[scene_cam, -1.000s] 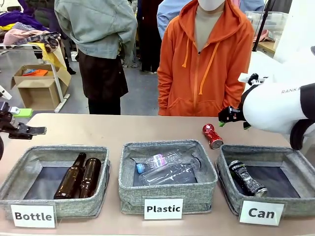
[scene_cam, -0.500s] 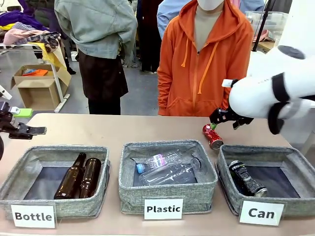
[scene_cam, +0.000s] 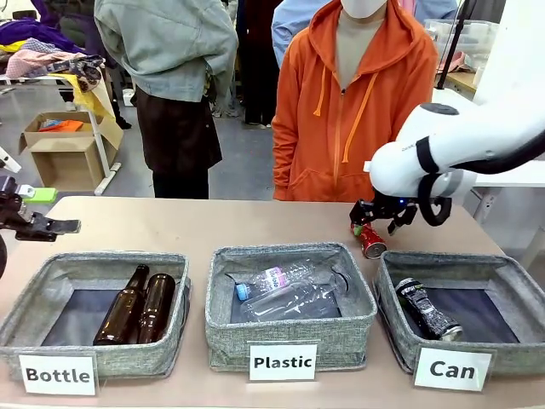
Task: Sort the can waste into the basket.
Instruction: Pick up the can waste from the table and place it in the right Fabric basket.
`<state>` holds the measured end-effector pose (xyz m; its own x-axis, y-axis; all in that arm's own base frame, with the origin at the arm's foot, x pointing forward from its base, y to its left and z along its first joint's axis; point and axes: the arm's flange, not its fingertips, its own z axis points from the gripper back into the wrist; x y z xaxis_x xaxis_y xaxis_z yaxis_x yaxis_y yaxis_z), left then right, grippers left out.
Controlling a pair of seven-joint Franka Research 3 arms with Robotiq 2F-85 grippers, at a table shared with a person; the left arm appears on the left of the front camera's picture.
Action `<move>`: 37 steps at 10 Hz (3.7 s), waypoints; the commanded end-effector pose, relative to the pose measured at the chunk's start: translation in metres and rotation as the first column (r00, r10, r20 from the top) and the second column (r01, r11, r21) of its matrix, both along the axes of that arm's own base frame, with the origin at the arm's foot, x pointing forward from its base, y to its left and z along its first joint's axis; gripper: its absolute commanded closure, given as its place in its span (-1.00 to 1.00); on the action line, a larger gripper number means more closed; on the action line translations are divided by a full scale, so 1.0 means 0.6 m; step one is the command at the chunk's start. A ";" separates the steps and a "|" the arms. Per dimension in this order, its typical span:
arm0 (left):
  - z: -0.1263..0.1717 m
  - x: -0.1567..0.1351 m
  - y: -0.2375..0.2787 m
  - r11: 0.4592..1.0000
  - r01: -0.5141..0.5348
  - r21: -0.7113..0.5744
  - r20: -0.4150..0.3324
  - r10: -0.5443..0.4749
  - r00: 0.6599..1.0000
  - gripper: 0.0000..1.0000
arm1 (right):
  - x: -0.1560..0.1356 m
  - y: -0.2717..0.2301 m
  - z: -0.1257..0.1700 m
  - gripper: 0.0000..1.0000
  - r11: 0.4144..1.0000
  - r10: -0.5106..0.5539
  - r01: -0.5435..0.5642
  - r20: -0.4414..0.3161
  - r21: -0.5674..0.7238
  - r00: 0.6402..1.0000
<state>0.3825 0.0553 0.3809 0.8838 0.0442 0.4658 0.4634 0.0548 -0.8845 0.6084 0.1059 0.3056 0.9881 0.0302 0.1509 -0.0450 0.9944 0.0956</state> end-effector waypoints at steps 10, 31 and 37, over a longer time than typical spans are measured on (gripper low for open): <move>0.005 0.001 0.000 1.000 -0.003 -0.002 0.001 0.003 1.000 -1.00 | 0.024 0.023 -0.003 0.70 0.999 -0.026 0.021 -0.123 -0.041 0.992; 0.005 0.001 0.000 1.000 -0.003 -0.002 0.001 0.003 1.000 -1.00 | -0.372 -0.106 0.170 1.00 0.517 0.842 -0.856 -0.173 -0.008 0.511; 0.005 0.001 0.000 1.000 -0.003 -0.002 0.001 0.003 1.000 -1.00 | -0.363 -0.107 0.164 -1.00 0.510 0.847 -0.860 -0.170 -0.005 0.503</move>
<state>0.3831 0.0556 0.3819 0.8827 0.0437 0.4679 0.4654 0.0558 -0.8833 0.3845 0.0432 0.4008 0.5065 0.8615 -0.0364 -0.8568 0.5076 0.0906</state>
